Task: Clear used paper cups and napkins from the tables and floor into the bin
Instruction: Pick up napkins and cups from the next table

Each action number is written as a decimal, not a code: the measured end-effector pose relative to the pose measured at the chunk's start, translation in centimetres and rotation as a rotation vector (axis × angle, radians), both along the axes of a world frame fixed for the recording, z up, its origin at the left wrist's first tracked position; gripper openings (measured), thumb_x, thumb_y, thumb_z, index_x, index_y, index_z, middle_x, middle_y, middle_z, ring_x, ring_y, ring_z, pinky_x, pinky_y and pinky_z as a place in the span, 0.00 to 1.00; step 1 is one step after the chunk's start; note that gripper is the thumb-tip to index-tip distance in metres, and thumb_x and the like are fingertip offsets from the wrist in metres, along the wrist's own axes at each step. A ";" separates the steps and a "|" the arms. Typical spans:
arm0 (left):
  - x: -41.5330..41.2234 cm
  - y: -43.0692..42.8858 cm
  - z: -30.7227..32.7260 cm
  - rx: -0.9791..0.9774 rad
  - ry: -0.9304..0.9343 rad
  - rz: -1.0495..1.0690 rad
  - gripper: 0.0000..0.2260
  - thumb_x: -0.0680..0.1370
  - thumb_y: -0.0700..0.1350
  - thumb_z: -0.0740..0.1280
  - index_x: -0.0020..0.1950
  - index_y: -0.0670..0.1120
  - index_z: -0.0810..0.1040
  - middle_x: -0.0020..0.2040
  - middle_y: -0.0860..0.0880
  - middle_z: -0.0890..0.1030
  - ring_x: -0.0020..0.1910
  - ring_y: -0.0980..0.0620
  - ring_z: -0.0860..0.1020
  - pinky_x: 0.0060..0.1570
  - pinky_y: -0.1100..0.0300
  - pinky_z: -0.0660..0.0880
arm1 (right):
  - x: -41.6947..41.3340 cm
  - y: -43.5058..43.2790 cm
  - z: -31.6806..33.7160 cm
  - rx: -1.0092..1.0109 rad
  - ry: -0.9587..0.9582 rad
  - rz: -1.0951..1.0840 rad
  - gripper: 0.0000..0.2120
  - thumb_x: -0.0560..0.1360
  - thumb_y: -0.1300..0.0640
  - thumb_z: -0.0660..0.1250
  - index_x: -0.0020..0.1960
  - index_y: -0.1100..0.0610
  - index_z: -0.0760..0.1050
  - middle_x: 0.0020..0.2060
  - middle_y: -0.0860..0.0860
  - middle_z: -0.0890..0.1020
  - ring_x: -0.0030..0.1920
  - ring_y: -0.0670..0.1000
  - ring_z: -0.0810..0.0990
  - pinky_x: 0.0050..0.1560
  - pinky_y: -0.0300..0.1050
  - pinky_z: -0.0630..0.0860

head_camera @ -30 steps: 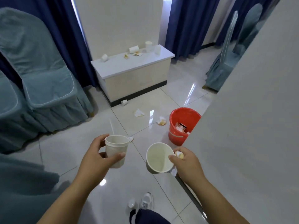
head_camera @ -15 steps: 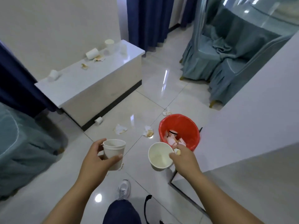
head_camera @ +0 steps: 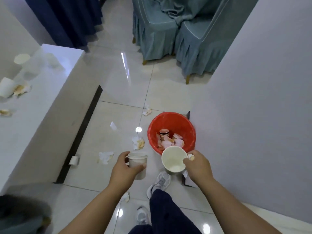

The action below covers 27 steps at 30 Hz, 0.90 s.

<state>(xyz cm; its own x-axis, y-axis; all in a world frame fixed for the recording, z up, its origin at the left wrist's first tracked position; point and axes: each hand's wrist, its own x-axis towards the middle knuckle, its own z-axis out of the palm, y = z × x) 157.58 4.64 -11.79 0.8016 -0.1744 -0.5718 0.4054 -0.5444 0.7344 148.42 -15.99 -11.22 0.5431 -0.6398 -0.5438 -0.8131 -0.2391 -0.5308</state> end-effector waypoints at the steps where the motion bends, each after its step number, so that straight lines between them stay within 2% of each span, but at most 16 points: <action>1: 1.2 -1.5 -0.8 0.016 0.014 -0.021 0.30 0.70 0.44 0.75 0.68 0.49 0.66 0.54 0.54 0.72 0.44 0.57 0.73 0.37 0.65 0.70 | 1.0 -0.9 -0.7 0.005 0.009 -0.022 0.08 0.73 0.60 0.63 0.52 0.58 0.74 0.45 0.53 0.78 0.43 0.53 0.75 0.32 0.41 0.66; 3: 3.5 -4.5 -2.2 0.044 0.030 -0.068 0.30 0.70 0.43 0.75 0.68 0.49 0.66 0.54 0.53 0.72 0.47 0.53 0.74 0.39 0.63 0.72 | 2.9 -2.8 -2.3 0.000 0.031 -0.059 0.10 0.73 0.59 0.64 0.53 0.59 0.75 0.47 0.55 0.79 0.44 0.54 0.76 0.34 0.42 0.69; 6: 6.3 -9.0 -4.1 0.081 0.045 -0.116 0.29 0.69 0.43 0.75 0.66 0.47 0.68 0.54 0.51 0.74 0.49 0.50 0.75 0.44 0.59 0.73 | 5.4 -5.7 -4.7 -0.049 0.087 -0.098 0.12 0.72 0.58 0.64 0.55 0.60 0.76 0.50 0.57 0.78 0.47 0.57 0.77 0.44 0.48 0.76; 9: 8.4 -13.0 -5.8 0.103 0.048 -0.166 0.25 0.69 0.43 0.76 0.62 0.47 0.69 0.51 0.52 0.73 0.45 0.53 0.75 0.40 0.62 0.72 | 7.2 -7.9 -6.5 -0.095 0.224 -0.133 0.15 0.75 0.55 0.63 0.60 0.57 0.74 0.56 0.57 0.73 0.55 0.58 0.73 0.49 0.48 0.72; 11: 9.7 -15.1 -7.1 0.122 0.058 -0.200 0.25 0.68 0.43 0.76 0.62 0.46 0.70 0.51 0.51 0.74 0.47 0.51 0.75 0.42 0.60 0.74 | 8.1 -9.1 -7.6 -0.103 0.299 -0.159 0.16 0.76 0.54 0.61 0.63 0.55 0.71 0.59 0.56 0.70 0.58 0.58 0.70 0.49 0.47 0.68; 13: 10.8 -16.9 -8.6 0.123 0.066 -0.229 0.22 0.68 0.43 0.76 0.59 0.48 0.71 0.49 0.52 0.75 0.48 0.50 0.76 0.44 0.58 0.74 | 9.1 -10.1 -8.7 -0.100 0.314 -0.201 0.17 0.76 0.54 0.61 0.64 0.54 0.69 0.60 0.56 0.70 0.60 0.57 0.69 0.52 0.48 0.68; 15: 11.7 -18.2 -10.5 0.127 0.085 -0.251 0.21 0.68 0.43 0.76 0.57 0.49 0.71 0.51 0.51 0.78 0.47 0.51 0.77 0.45 0.57 0.75 | 9.9 -10.9 -9.9 -0.095 0.316 -0.247 0.18 0.76 0.54 0.62 0.65 0.55 0.68 0.61 0.56 0.71 0.61 0.58 0.69 0.56 0.49 0.69; 20: 14.0 -20.6 -14.3 0.164 0.125 -0.332 0.36 0.68 0.52 0.75 0.72 0.49 0.64 0.67 0.49 0.74 0.63 0.46 0.75 0.59 0.49 0.75 | 12.2 -12.6 -13.5 -0.083 0.338 -0.332 0.18 0.75 0.55 0.63 0.64 0.56 0.67 0.62 0.56 0.71 0.62 0.58 0.69 0.59 0.51 0.69; 22: 14.7 -20.9 -15.4 0.149 0.148 -0.330 0.32 0.70 0.51 0.74 0.70 0.47 0.66 0.62 0.52 0.76 0.59 0.50 0.76 0.55 0.55 0.76 | 13.3 -13.0 -14.8 -0.062 0.340 -0.363 0.18 0.75 0.55 0.63 0.64 0.56 0.67 0.62 0.56 0.71 0.63 0.58 0.68 0.59 0.52 0.68; 24: 15.5 -20.8 -16.1 0.154 0.149 -0.350 0.23 0.72 0.48 0.73 0.64 0.49 0.69 0.49 0.58 0.75 0.47 0.56 0.75 0.41 0.66 0.72 | 14.3 -13.3 -15.9 -0.046 0.337 -0.393 0.19 0.75 0.55 0.64 0.64 0.56 0.67 0.62 0.56 0.71 0.63 0.59 0.69 0.59 0.52 0.68; 25: 15.9 -20.6 -16.4 0.162 0.153 -0.360 0.22 0.73 0.47 0.72 0.64 0.48 0.70 0.47 0.58 0.75 0.45 0.56 0.74 0.37 0.68 0.69 | 14.8 -13.4 -16.5 -0.035 0.334 -0.407 0.20 0.74 0.54 0.64 0.65 0.56 0.67 0.63 0.56 0.71 0.63 0.59 0.69 0.60 0.51 0.69; 27: 16.7 -20.2 -16.7 0.182 0.168 -0.372 0.22 0.74 0.48 0.71 0.66 0.46 0.69 0.53 0.53 0.75 0.48 0.54 0.73 0.37 0.66 0.67 | 15.5 -13.5 -17.7 0.006 0.304 -0.413 0.27 0.73 0.50 0.67 0.68 0.56 0.64 0.66 0.56 0.70 0.65 0.59 0.69 0.61 0.53 0.68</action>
<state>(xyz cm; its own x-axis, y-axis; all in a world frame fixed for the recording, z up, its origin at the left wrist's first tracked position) 174.29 -15.53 -28.49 0.5964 -0.3181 -0.7369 0.2631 -0.7899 0.5539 163.92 -29.52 -28.94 0.0625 -0.7644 -0.6417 -0.9569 0.1370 -0.2563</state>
